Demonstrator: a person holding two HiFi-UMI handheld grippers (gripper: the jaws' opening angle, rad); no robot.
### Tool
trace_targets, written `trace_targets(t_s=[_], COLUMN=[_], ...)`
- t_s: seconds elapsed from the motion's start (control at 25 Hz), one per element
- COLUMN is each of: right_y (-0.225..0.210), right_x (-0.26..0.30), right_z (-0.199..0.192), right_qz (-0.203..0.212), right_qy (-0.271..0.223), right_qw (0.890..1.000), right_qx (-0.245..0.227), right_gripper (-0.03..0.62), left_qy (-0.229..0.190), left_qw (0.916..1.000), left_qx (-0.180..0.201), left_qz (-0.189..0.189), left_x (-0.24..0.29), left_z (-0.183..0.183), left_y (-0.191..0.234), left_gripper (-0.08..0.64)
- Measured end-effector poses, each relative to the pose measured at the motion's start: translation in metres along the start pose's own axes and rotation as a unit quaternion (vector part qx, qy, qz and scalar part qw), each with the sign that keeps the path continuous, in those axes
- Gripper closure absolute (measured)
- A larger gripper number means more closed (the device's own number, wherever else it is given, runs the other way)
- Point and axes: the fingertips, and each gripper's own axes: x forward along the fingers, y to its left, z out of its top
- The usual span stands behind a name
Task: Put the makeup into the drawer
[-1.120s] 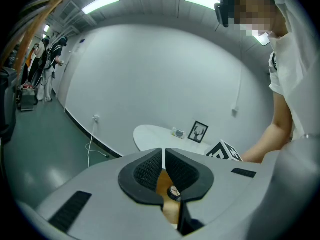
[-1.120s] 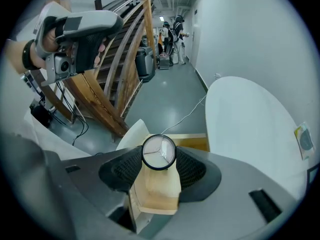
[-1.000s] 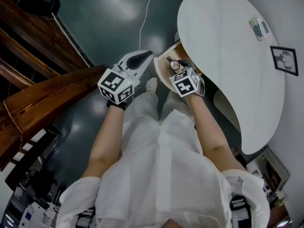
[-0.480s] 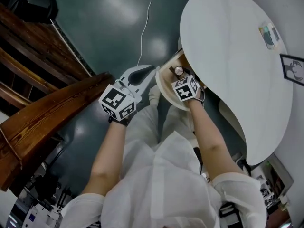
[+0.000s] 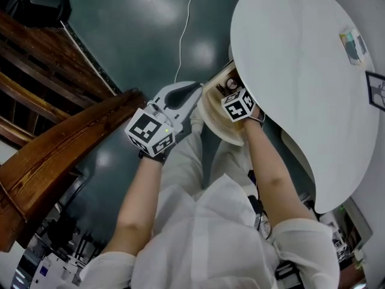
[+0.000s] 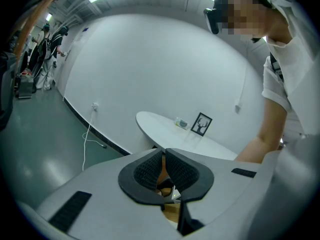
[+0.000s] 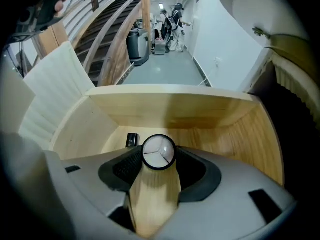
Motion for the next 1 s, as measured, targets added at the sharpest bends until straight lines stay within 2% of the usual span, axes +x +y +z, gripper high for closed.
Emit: trace_targets(t_s=[0.24, 0.68, 1.0], right_y=[-0.002, -0.004, -0.004], right_x=[0.015, 0.020, 0.017], right_z=[-0.011, -0.010, -0.010], right_qz=[0.003, -0.003, -0.004], right_qy=[0.020, 0.028, 0.029], right_qw=[0.999, 0.999, 0.999], right_qx=[-0.028, -0.042, -0.035], right_gripper=[0.390, 0.389, 0.388], left_qy=[0.000, -0.005, -0.007], left_qw=[1.0000, 0.9999, 0.9999], left_qx=[-0.004, -0.010, -0.008], left_qz=[0.004, 0.011, 0.013], left_x=[0.003, -0.004, -0.006], left_z=[-0.006, -0.010, -0.007], left_y=[0.001, 0.002, 0.002], left_gripper=[0.529, 0.529, 0.529])
